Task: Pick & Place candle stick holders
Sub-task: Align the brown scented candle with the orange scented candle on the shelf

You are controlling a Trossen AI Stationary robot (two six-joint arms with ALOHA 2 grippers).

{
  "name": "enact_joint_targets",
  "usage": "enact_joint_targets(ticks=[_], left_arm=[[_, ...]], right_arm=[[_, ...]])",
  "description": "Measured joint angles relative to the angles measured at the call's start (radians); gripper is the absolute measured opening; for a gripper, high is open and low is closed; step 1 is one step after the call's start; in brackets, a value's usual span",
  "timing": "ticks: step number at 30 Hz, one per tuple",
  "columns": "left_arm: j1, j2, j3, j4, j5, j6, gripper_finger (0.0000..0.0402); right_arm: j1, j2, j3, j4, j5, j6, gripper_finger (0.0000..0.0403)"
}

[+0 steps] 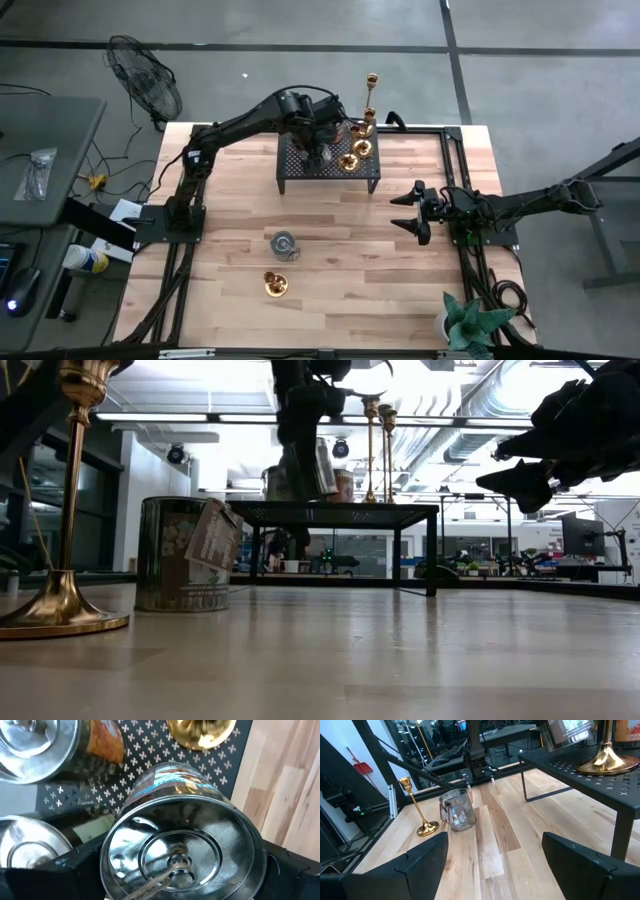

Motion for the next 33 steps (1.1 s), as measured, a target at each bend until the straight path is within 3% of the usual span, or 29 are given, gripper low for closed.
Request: enact_joint_targets(ticks=[18,33], left_arm=[[0.000,0.006,-0.002,-0.022,0.000,0.002,0.0352],[-0.001,0.024,-0.001,-0.006,0.010,0.021,0.0386]], right_arm=[[0.000,0.000,0.000,0.000,0.000,0.000,0.0316],[0.000,0.000,0.000,0.000,0.000,0.000,0.0316]])
